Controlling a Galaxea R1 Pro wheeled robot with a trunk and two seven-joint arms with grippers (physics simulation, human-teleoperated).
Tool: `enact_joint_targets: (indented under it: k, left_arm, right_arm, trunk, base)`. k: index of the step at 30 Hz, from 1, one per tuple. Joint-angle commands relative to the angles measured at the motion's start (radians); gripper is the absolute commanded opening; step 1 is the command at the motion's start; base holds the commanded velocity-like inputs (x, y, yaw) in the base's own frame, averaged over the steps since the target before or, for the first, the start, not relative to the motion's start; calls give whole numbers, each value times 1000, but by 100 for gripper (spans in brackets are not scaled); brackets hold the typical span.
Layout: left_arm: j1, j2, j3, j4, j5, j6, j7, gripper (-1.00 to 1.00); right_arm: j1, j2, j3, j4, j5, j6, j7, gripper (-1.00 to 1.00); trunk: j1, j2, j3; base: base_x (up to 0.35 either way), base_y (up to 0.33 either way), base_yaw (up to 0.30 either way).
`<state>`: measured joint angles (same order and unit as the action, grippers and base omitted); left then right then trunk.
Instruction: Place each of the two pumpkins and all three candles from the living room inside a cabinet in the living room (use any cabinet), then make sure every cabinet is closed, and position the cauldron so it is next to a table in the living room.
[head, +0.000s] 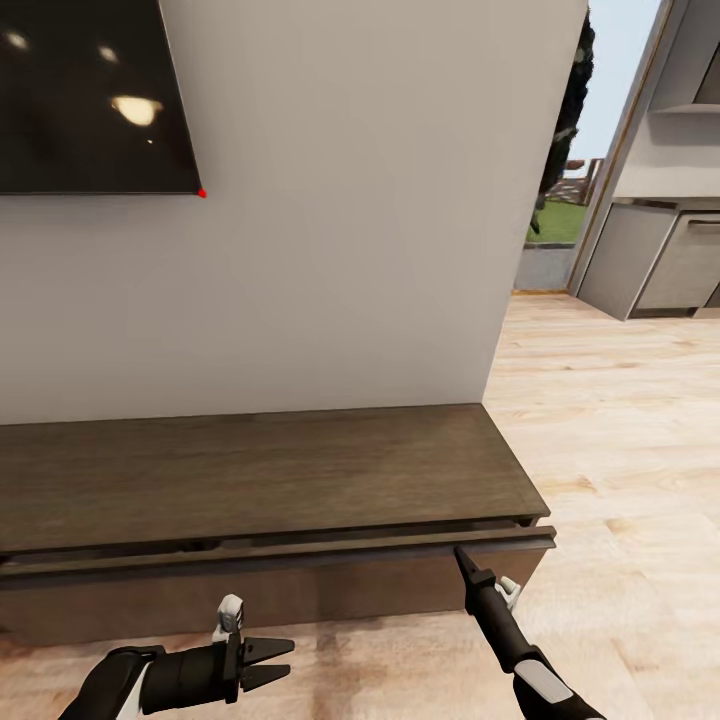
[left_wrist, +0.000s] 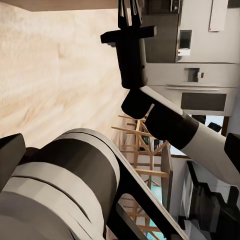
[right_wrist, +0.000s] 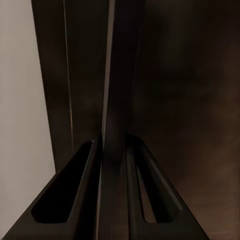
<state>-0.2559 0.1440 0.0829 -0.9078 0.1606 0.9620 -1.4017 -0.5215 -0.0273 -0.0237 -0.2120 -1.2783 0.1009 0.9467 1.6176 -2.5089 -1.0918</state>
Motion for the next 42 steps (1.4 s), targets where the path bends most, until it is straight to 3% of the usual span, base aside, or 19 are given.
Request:
enact_joint_targets:
  k: [1, 42]
  left_arm:
    - [0, 0, 0, 0, 2, 11, -2, 100]
    - [0, 0, -1, 0, 2, 11, -2, 100]
  right_arm:
    - [0, 0, -9, 19, -6, 11, -34, -100]
    - [0, 0, -7, 17, -4, 10, -25, -100]
  trunk:
    - [0, 0, -1]
    - [0, 0, -1]
  base:
    - [0, 0, 0]
    - [-20, 0, 0]
